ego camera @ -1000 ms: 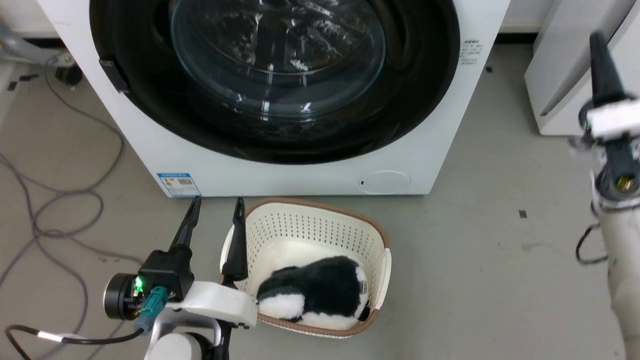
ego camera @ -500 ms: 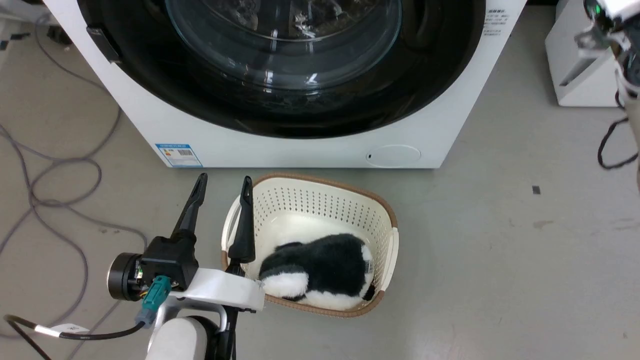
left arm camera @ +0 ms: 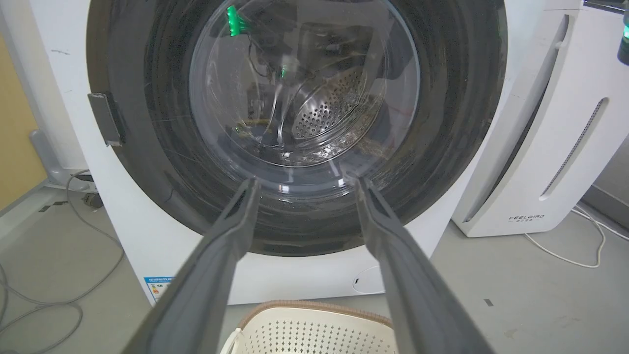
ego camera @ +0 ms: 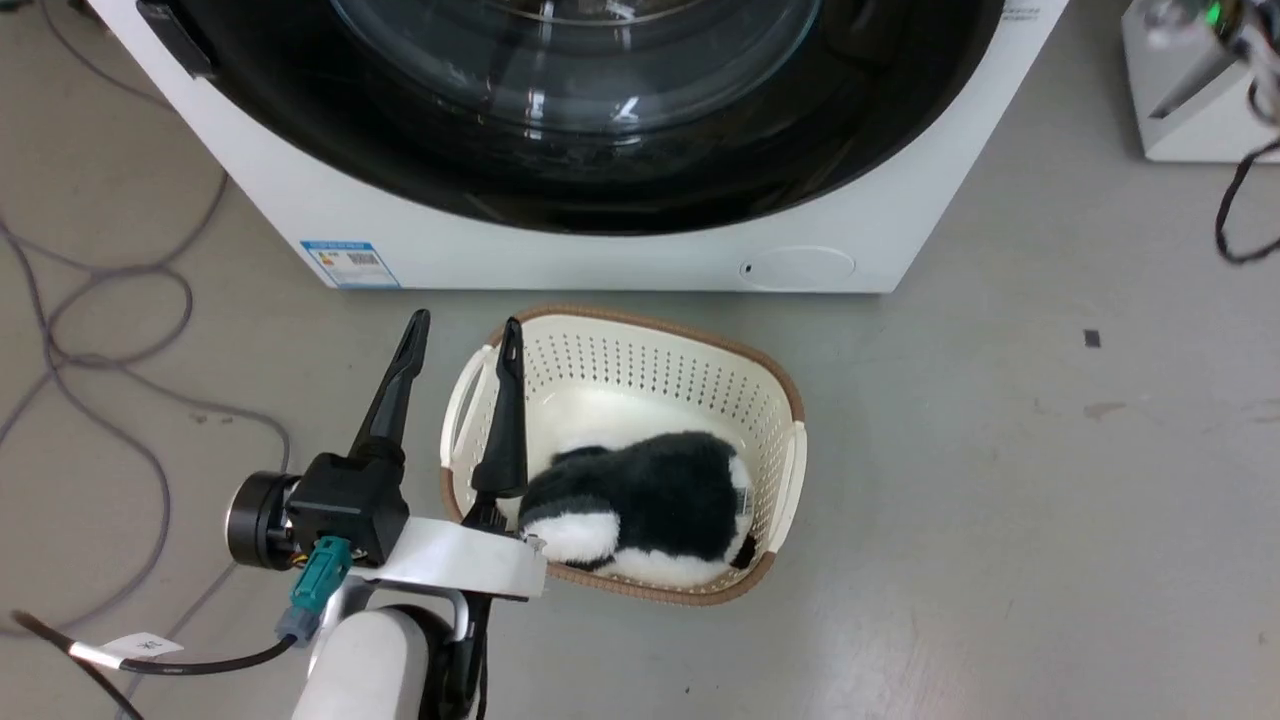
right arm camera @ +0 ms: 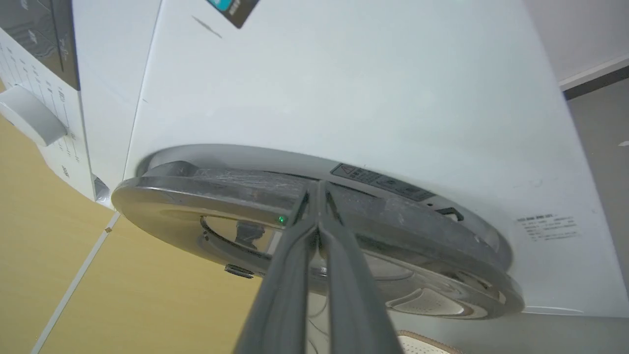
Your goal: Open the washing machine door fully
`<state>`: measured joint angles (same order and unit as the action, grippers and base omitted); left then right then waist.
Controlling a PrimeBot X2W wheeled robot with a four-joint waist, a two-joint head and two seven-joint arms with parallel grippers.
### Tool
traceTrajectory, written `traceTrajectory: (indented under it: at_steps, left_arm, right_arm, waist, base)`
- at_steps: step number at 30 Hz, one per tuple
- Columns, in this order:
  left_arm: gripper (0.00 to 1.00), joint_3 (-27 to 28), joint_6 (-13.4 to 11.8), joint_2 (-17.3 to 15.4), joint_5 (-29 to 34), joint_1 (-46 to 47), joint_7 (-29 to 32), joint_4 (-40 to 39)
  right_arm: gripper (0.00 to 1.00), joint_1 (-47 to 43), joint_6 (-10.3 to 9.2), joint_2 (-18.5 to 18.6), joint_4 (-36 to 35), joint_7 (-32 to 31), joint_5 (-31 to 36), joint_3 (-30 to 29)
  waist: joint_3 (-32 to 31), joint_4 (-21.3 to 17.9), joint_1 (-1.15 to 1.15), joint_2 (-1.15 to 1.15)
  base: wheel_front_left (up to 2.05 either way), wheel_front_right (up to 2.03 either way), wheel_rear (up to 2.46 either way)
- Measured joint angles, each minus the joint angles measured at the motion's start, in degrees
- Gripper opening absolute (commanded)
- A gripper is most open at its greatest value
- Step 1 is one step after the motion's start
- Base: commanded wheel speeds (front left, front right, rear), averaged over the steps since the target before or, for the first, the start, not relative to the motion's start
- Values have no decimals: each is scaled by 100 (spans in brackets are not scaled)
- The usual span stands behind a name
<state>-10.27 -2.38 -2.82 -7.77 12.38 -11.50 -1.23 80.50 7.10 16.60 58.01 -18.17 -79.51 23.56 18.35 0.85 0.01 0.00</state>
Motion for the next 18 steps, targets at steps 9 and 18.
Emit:
traceTrajectory:
  at_steps: [9, 18]
  left_arm:
    - [100, -132, -58, 2, -107, 199, -111, -35]
    - [100, -226, -123, 2, -201, 345, -219, -46]
  right_arm:
    - [0, 846, 1, -3, 526, -410, -530, 642]
    - [0, 1649, 1, -52, 1054, -1202, -962, 1357]
  waist:
    - [324, 49, 0, 0]
    - [590, 71, 0, 0]
  base:
    - [0, 0, 0]
    - [0, 0, 0]
